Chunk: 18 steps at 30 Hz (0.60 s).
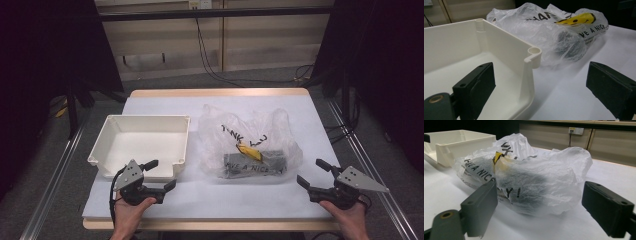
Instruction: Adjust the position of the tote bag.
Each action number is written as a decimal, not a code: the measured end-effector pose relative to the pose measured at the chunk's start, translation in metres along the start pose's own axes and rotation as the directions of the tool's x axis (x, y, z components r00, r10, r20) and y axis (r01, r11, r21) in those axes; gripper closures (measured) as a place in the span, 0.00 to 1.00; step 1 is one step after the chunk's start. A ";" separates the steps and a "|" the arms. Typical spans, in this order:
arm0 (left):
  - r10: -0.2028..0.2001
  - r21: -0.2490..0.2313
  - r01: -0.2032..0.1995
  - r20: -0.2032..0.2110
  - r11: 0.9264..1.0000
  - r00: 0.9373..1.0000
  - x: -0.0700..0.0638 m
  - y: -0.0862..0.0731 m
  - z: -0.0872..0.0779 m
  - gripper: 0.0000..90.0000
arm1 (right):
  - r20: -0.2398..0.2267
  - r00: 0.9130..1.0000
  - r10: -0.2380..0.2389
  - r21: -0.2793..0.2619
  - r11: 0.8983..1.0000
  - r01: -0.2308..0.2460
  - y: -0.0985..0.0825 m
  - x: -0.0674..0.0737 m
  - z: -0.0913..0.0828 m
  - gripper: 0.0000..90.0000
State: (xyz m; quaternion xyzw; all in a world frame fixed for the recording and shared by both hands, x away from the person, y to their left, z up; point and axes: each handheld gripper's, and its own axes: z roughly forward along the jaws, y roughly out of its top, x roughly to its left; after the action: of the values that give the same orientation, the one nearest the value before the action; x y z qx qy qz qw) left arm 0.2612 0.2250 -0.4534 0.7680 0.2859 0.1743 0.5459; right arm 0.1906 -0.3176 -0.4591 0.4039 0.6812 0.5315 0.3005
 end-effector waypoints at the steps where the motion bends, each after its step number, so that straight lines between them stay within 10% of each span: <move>1: 0.000 0.007 0.000 0.001 1.000 1.000 0.001 0.000 0.001 0.10 | -0.002 1.000 0.007 -0.002 1.000 -0.007 0.001 0.000 0.001 0.16; 18: -0.007 0.060 0.005 0.028 0.998 1.000 -0.005 0.011 -0.001 0.36 | -0.069 0.997 0.025 0.067 0.998 -0.020 0.022 -0.008 0.006 0.41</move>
State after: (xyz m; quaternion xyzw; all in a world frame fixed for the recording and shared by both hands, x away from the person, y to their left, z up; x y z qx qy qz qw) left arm 0.2596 0.2196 -0.4427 0.7855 0.2858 0.1532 0.5271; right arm 0.2050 -0.3196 -0.4395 0.4024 0.7041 0.5257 0.2569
